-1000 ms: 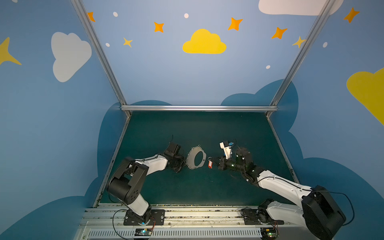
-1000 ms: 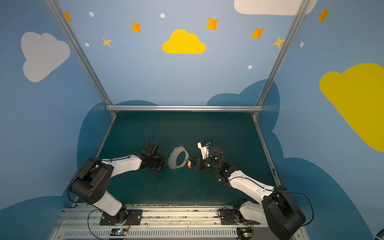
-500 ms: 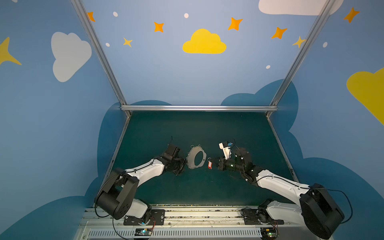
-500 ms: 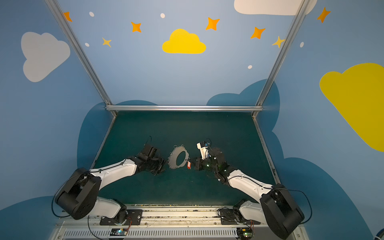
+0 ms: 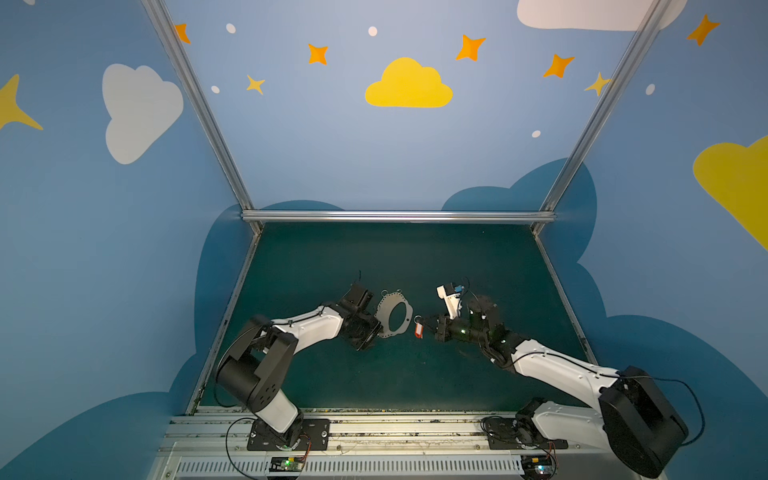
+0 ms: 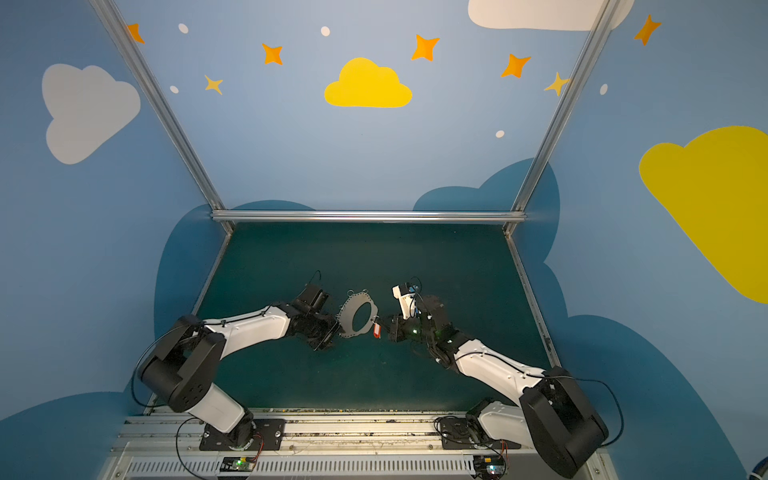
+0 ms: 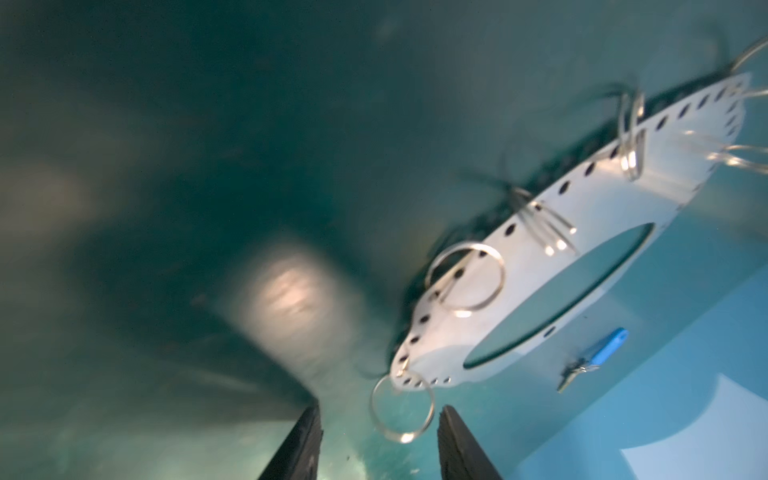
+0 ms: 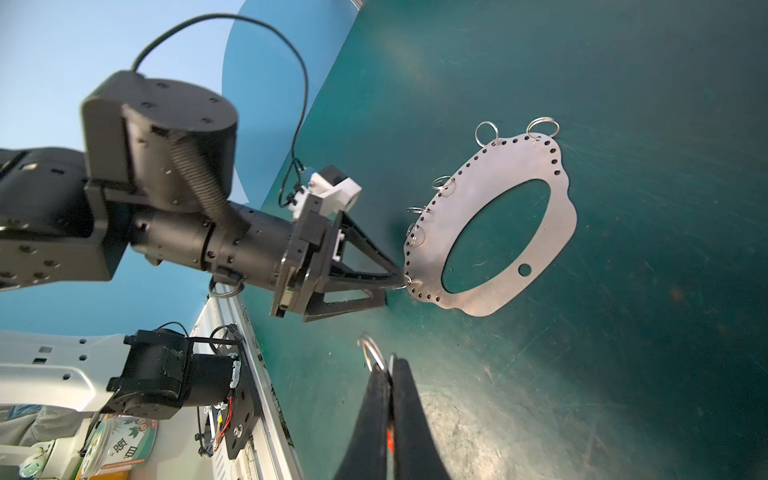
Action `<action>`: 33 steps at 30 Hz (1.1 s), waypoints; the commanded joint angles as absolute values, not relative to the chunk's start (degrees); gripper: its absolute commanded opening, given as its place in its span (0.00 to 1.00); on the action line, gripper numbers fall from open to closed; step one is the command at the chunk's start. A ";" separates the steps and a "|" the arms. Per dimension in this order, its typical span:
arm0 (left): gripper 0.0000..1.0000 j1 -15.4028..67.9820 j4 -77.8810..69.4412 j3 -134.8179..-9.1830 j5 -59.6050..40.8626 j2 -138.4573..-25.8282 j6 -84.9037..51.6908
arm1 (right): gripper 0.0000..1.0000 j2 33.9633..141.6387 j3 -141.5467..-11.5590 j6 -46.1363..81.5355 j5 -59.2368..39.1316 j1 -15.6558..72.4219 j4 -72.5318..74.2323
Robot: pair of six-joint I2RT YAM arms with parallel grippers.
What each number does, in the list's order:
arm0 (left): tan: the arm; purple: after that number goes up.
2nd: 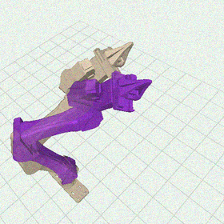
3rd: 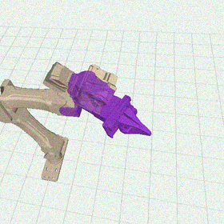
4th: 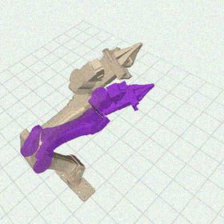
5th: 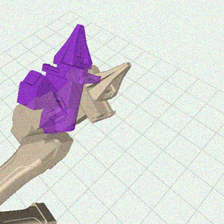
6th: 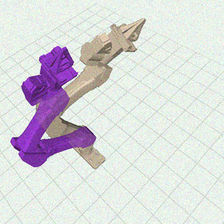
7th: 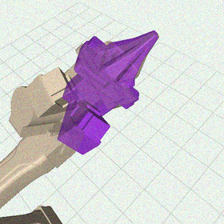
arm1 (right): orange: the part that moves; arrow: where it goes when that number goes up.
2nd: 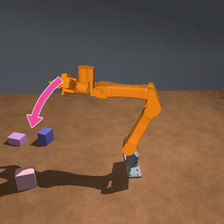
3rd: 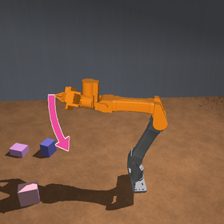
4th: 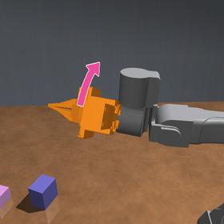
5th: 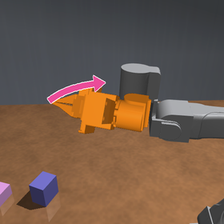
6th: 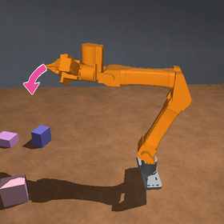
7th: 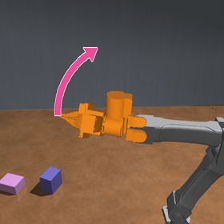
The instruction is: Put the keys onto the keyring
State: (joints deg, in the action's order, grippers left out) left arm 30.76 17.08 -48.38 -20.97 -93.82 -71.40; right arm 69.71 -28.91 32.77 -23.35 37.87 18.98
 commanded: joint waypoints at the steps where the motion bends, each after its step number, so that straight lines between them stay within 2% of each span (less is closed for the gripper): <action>1: 0.37 30.42 21.62 -51.26 -21.32 -95.89 -65.47 | 0.00 68.18 -28.74 32.81 -22.62 38.14 18.89; 3: 0.33 30.16 22.60 -52.15 -20.52 -96.98 -64.20 | 0.00 67.82 -28.71 32.68 -22.46 38.14 18.61; 5: 0.23 29.69 23.80 -52.84 -19.49 -97.87 -62.59 | 0.00 67.59 -28.77 32.56 -22.24 38.14 18.21; 8: 0.19 29.04 25.38 -53.80 -18.23 -98.74 -60.31 | 0.00 67.56 -29.00 32.37 -22.24 38.08 17.89; 17: 0.18 25.67 32.56 -60.03 -13.28 -100.03 -51.92 | 0.00 68.47 -29.97 32.03 -22.32 38.06 17.80; 21: 0.20 24.11 34.01 -60.91 -12.56 -99.03 -50.02 | 0.00 68.57 -29.79 32.25 -22.24 38.06 18.10; 24: 0.26 24.12 32.43 -59.02 -14.58 -96.68 -51.39 | 0.00 68.58 -29.70 32.43 -22.24 38.06 18.15; 28: 0.36 25.82 27.79 -55.04 -19.17 -93.26 -54.22 | 0.00 68.78 -29.66 32.33 -22.24 38.01 18.12; 33: 0.39 28.94 26.91 -54.24 -19.77 -93.05 -55.17 | 0.00 69.35 -29.73 32.82 -22.76 38.14 18.87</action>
State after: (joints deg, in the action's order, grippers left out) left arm 27.62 28.03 -54.61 -18.74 -93.30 -54.26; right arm 68.77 -28.91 32.58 -22.85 37.87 18.17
